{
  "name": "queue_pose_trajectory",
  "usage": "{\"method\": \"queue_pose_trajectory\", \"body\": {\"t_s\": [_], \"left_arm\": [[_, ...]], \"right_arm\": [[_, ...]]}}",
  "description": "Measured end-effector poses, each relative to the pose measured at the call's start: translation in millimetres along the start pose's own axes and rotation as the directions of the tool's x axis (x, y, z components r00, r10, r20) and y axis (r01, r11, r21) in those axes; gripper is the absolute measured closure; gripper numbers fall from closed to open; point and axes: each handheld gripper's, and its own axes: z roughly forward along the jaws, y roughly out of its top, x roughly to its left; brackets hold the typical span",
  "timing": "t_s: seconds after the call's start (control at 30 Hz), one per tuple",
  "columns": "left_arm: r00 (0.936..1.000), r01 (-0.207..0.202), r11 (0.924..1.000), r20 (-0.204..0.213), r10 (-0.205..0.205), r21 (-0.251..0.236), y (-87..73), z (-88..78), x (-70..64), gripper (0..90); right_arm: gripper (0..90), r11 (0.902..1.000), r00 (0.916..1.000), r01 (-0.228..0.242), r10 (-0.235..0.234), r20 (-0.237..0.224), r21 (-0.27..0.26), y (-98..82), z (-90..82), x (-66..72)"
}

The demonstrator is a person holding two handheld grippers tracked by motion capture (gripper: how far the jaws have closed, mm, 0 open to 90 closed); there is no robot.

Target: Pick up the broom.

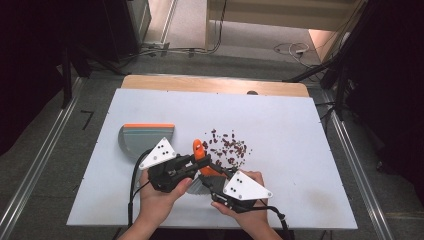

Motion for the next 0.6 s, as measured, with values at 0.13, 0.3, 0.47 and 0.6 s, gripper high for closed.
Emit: {"method": "queue_pose_trajectory", "body": {"t_s": [0.13, 0.3, 0.47, 0.6], "left_arm": [[0.9993, -0.014, 0.9996, 0.035, 0.015, -0.023, 6.4, -9.5, 6.8, 77.4], [0.9830, -0.035, 0.9979, 0.179, 0.044, -0.055, 11.1, -17.4, 18.7, 77.5], [0.9635, -0.052, 0.9970, 0.260, 0.065, -0.057, 10.0, -17.2, 23.3, 77.5], [0.9355, -0.067, 0.9954, 0.343, 0.086, -0.068, 8.3, -16.2, 22.0, 77.5]], "right_arm": [[42.2, 0.9983, 0.9938, -0.058, 0.058, -0.094, 0.008, -3.5, -6.3, -18.5], [40.9, 0.9810, 0.9363, -0.184, 0.194, -0.293, 0.063, -10.2, -6.6, -56.1], [42.1, 0.9585, 0.8035, -0.244, 0.285, -0.523, 0.147, -18.0, 1.3, -76.4], [43.0, 0.9476, 0.7369, -0.255, 0.319, -0.596, 0.193, -25.6, 7.6, -79.9]]}}
